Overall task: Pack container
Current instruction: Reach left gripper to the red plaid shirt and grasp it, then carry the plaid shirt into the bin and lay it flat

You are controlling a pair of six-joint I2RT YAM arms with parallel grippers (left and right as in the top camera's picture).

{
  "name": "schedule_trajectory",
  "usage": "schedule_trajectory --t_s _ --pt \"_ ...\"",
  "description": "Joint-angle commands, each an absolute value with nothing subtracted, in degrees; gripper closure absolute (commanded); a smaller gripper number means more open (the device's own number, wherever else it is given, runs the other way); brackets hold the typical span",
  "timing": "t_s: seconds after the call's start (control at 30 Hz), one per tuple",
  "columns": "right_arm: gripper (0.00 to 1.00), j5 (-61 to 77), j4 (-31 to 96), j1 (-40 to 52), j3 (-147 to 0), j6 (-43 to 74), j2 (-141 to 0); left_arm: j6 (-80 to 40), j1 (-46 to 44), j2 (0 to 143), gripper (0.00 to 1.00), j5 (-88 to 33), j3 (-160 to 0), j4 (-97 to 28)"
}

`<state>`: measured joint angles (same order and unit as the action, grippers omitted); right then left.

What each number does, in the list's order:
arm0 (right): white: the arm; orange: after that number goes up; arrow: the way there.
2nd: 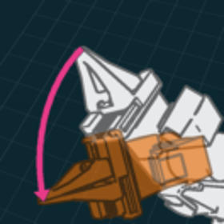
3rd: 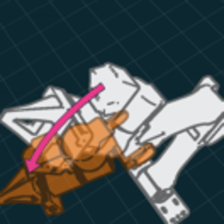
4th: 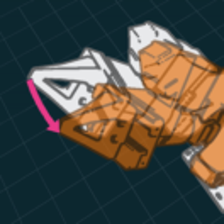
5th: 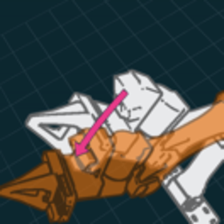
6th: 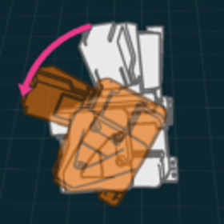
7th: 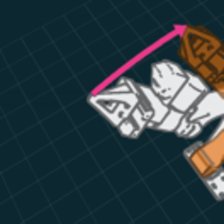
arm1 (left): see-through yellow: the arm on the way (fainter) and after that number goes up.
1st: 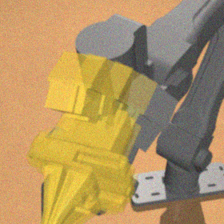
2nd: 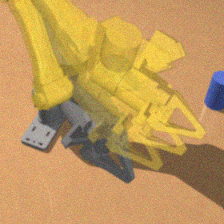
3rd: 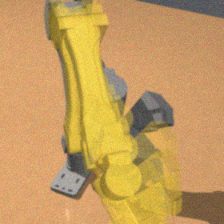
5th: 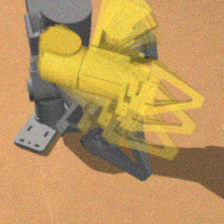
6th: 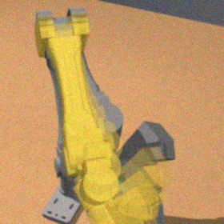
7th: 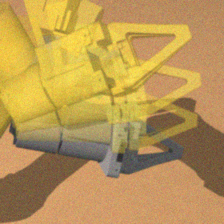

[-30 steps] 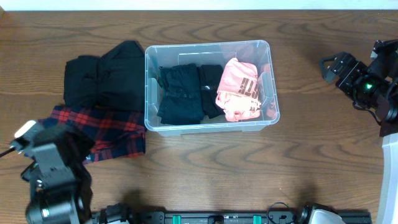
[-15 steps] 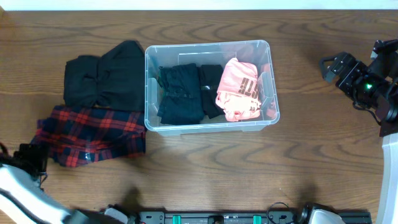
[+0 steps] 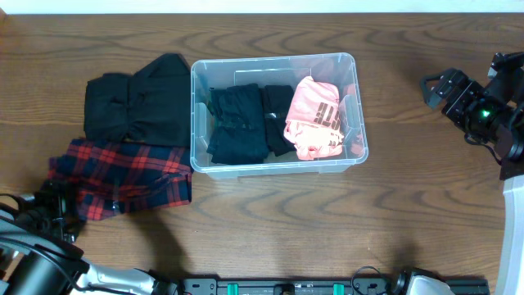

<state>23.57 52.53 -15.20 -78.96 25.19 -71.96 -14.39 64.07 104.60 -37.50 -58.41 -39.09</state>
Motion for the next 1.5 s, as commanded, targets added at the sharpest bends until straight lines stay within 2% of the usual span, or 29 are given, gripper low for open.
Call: schedule_trajectory --t_s 0.0,0.07,0.17,0.23,0.33,0.4,0.53,0.63,0.73,0.87,1.0,1.17,1.27,1.47 --pt "0.01 23.79 52.53 -15.57 -78.85 25.23 -72.27 -10.87 62.11 108.49 0.02 -41.89 -58.48 -37.12" --pt "0.01 23.79 52.53 -15.57 -78.85 25.23 -72.27 -10.72 60.64 109.03 0.03 -40.56 -58.48 -36.4" --pt "0.01 23.79 52.53 -15.57 -78.85 25.23 -72.27 -10.74 58.83 109.1 0.16 -39.48 -58.48 -34.52" --pt "0.01 23.79 52.53 -15.57 -78.85 25.23 -72.27 -10.74 58.08 109.08 0.3 -40.14 -58.48 -33.65" --pt "0.01 23.79 52.53 -15.57 -78.85 25.23 -72.27 -10.7 57.93 108.84 0.6 -44.27 -58.52 -34.24" --pt "0.01 23.79 52.53 -15.57 -78.85 25.23 -72.27 -10.72 57.95 108.25 0.76 -48.12 -58.57 -35.29" --pt "0.01 23.79 52.53 -15.57 -78.85 25.23 -72.27 -9.98 57.93 104.47 0.91 -52.05 -59.61 -40.56" --pt "0.01 23.79 52.53 -15.57 -78.85 25.23 -72.27 -9.74 57.93 97.78 0.94 -54.22 -61.6 -47.05" --pt "0.01 23.79 52.53 -15.57 -78.85 25.23 -72.27 -9.63 57.93 86.54 0.94 -62.19 -65.43 -54.37" --pt "0.01 23.79 52.53 -15.57 -78.85 25.23 -72.27 -10.35 57.21 72.6 0.94 -63.81 -71.18 -59.92" --pt "0.01 23.79 52.53 -15.57 -78.85 25.23 -72.27 -19.81 52.56 62.02 0.94 -63.88 -73.06 -58.78" --pt "0.01 23.79 52.56 -15.57 -78.85 25.23 -72.27 -38.02 42.0 53.93 0.94 -63.79 -73.06 -47.66" --pt "0.01 23.79 52.53 -15.57 -78.85 25.23 -72.27 -49.91 34.87 50.72 0.94 -58.17 -73.06 -40.16" --pt "0.01 23.79 52.53 -15.57 -78.85 25.23 -72.27 -64.71 16.91 48.05 0.94 -35.33 -72.99 -34.11"
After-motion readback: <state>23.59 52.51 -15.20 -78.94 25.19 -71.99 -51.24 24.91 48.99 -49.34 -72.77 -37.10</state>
